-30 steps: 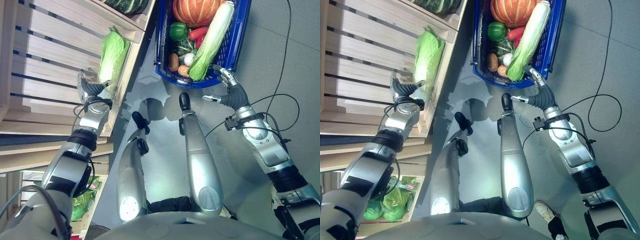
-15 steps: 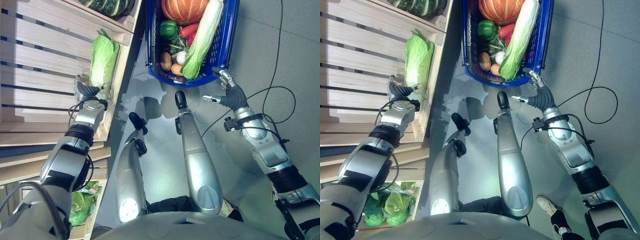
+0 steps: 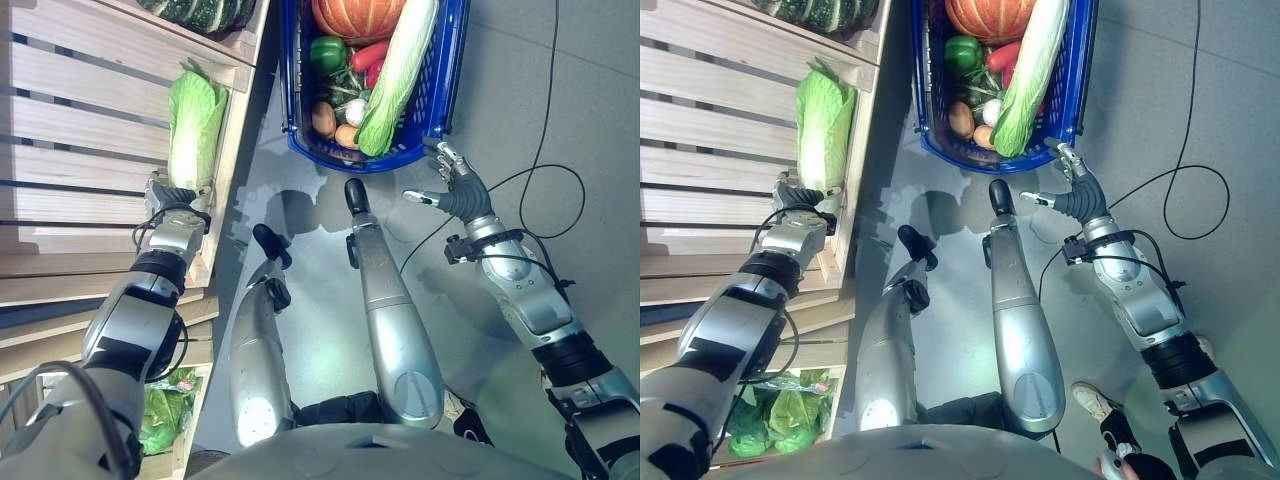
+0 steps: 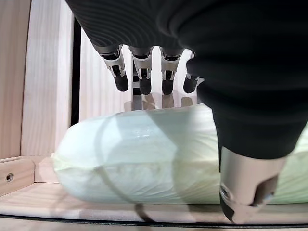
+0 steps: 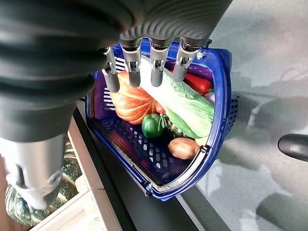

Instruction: Pick up fruits and vegetables into the basket

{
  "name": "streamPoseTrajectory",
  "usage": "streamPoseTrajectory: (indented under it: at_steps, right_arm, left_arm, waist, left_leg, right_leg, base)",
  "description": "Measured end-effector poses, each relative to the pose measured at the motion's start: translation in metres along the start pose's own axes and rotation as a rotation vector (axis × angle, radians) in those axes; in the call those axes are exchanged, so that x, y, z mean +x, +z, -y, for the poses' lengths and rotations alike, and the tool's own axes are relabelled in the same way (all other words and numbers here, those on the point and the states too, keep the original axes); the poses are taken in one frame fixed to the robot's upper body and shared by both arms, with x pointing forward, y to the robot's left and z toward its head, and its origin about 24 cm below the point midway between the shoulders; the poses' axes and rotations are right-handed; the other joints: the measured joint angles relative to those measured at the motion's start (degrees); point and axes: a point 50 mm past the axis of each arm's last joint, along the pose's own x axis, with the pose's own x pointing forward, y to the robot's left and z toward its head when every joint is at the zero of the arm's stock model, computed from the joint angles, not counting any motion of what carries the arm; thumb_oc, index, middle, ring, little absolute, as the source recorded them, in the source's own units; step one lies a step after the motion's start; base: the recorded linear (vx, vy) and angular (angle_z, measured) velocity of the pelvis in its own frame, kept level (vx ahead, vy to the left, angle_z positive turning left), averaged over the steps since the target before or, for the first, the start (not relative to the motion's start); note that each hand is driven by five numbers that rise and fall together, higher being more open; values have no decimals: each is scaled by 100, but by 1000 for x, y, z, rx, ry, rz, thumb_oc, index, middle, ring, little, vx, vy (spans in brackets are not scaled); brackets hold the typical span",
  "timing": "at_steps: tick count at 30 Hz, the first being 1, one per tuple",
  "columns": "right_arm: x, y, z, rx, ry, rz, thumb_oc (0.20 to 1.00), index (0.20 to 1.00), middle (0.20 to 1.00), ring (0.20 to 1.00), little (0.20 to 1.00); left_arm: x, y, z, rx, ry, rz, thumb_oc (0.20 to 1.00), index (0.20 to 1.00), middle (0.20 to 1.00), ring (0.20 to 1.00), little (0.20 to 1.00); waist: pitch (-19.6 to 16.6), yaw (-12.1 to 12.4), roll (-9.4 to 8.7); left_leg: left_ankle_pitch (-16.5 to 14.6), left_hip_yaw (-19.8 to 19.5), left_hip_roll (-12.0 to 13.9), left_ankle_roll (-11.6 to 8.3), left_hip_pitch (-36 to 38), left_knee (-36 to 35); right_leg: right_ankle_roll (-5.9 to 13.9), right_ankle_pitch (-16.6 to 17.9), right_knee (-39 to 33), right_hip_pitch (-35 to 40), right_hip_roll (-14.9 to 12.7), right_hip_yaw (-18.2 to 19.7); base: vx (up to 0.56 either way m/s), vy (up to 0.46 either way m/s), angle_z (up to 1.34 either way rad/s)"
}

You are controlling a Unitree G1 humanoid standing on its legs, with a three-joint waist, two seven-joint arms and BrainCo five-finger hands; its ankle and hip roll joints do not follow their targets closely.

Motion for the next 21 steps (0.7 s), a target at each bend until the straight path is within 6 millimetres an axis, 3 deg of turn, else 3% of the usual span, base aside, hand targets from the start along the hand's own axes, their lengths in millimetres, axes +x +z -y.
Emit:
streamPoseTrajectory:
  at_steps: [21]
  right_arm:
    - [0, -1, 3, 48, -18, -10, 1000, 1000, 1000, 1000, 1000]
  left_arm:
    - [14, 12, -29, 56, 127, -34, 1000, 1000, 1000, 1000, 1000]
  waist:
    - [-13, -57, -20]
  left_leg:
    - [-53, -171, 88, -36, -399, 224]
  right_leg:
    - [13, -8, 96, -356, 91, -18]
  base:
    - [1, 9, -2]
